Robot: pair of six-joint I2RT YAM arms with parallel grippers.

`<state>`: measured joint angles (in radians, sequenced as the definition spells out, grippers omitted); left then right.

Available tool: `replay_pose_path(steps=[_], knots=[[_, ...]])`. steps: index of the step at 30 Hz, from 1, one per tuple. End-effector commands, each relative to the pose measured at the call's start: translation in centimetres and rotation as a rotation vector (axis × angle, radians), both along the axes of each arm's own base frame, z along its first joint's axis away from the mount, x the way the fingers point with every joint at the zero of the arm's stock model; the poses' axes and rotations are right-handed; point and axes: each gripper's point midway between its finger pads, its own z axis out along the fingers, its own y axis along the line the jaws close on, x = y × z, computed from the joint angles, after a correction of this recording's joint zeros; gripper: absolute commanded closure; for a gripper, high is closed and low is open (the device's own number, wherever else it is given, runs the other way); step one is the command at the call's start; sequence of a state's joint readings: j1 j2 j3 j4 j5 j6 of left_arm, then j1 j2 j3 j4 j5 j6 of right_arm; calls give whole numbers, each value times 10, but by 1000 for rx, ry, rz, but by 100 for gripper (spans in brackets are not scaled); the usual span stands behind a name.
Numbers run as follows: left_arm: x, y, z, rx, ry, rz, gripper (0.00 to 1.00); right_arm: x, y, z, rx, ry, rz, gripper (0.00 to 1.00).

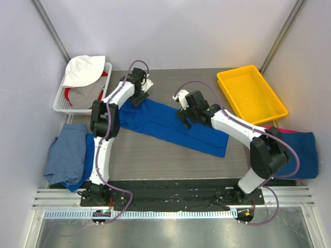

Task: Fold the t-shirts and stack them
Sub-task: Rotate the tshirt 90 degrees

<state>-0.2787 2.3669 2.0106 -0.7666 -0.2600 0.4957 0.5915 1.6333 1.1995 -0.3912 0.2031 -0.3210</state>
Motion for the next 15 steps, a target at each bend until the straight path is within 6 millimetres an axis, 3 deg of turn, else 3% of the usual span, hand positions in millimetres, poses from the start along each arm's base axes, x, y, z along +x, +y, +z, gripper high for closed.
replay_pose_path(steps=[1,7,11,15], knots=[[22,4,-6,24,-32,-13,27,-11,-20,5,-55,-30,-11,2],[33,-4,-5,36,-48,-37,27,-20,-43,-18,-136,7,-3,2],[34,-11,-5,35,-56,-52,27,-13,-71,-28,-174,11,-36,2],[33,-15,-6,31,-54,-57,27,-8,-87,-35,-177,34,-54,2]])
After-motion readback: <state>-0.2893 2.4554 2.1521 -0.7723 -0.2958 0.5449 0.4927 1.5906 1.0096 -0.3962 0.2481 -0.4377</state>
